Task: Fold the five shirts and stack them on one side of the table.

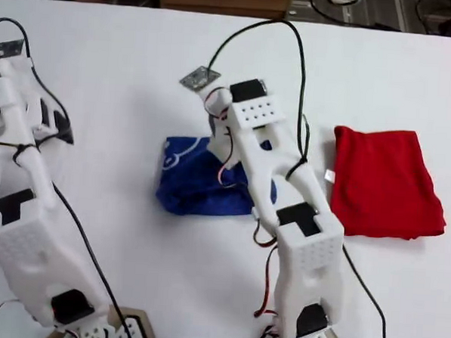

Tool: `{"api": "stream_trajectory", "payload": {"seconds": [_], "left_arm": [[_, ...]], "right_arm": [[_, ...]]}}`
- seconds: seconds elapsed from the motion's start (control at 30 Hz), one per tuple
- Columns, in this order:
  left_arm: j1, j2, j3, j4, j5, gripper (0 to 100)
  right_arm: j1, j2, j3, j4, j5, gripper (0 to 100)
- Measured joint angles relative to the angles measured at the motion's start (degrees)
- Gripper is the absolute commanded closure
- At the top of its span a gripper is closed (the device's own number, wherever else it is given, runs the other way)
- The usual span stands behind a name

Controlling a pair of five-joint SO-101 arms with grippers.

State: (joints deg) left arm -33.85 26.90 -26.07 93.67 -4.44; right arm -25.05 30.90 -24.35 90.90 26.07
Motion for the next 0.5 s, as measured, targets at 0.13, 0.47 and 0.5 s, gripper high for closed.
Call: {"api": "stream_trajectory", "payload": {"seconds": [0.13, 0.47, 0.5], "left_arm": [[0.00, 0.00, 0.00, 0.00, 0.00, 74], [0.00, 0.00, 0.00, 0.00, 0.00, 74], [0.00, 0.00, 0.00, 0.00, 0.00, 74]], "right_arm": [[0.09, -1.41, -2.46, 3.52, 0.00, 97.7], [0.00, -8.88, -0.70, 5.45, 0.00, 92.6], [0.00, -8.79, -0.62, 5.01, 0.00, 88.3]]}}
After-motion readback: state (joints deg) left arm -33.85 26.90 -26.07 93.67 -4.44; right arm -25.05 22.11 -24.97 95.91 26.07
